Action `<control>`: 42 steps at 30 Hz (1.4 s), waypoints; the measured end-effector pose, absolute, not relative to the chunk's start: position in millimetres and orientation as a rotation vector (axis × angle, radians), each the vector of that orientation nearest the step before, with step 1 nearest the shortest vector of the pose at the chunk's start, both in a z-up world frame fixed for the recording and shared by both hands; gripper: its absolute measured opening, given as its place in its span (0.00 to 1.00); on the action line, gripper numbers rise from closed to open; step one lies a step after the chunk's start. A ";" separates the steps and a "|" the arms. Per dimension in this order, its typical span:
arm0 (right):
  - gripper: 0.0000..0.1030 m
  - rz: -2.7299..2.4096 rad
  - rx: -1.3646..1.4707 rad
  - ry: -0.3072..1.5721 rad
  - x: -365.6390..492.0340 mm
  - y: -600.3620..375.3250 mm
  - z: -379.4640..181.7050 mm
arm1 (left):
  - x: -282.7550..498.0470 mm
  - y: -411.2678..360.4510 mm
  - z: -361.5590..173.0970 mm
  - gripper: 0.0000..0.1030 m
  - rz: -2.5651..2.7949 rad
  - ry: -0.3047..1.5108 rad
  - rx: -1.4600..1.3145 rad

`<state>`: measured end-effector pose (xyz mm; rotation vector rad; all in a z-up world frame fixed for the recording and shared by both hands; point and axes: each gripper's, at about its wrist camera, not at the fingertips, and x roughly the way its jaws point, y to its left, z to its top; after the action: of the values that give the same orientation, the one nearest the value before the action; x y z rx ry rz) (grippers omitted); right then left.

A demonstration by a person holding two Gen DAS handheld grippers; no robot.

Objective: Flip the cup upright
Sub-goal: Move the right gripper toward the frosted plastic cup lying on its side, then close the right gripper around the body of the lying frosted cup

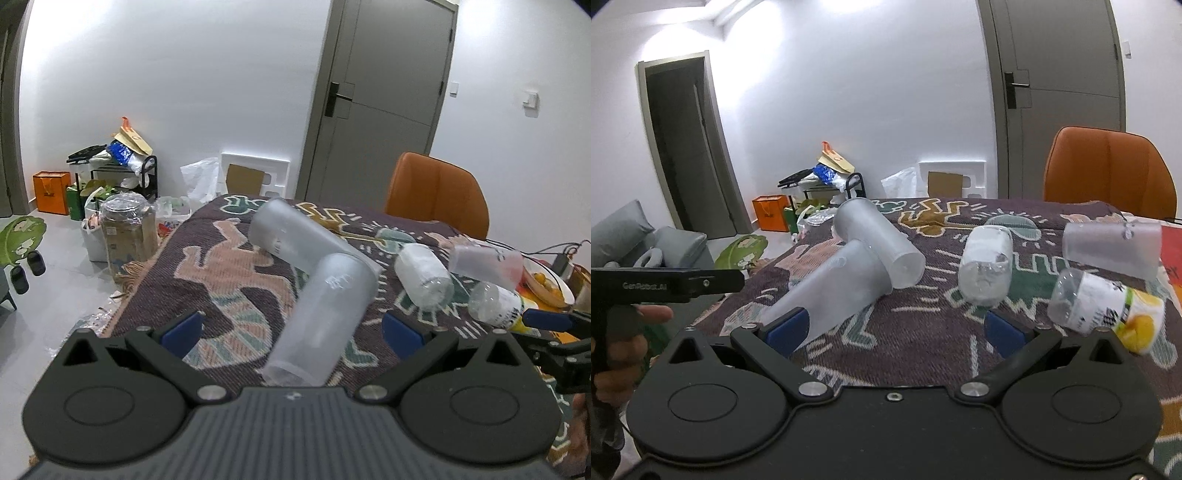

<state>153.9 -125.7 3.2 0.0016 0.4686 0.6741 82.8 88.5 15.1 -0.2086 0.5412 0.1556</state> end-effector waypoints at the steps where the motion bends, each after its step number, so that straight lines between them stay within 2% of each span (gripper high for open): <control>1: 1.00 0.667 -0.005 0.472 157.5 -122.5 4.1 | 84.6 91.3 15.0 1.00 0.159 0.541 -0.212; 27: 1.00 0.793 -0.168 0.602 263.8 -22.8 28.3 | 125.2 165.8 -16.8 1.00 0.271 0.541 -0.344; 42: 0.97 0.833 -0.285 0.685 326.6 28.9 18.6 | 147.3 199.2 -45.5 1.00 0.348 0.599 -0.423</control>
<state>326.6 28.9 18.6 -0.2851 0.6846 0.8329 147.3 199.2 -45.5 -0.4228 0.5987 0.3478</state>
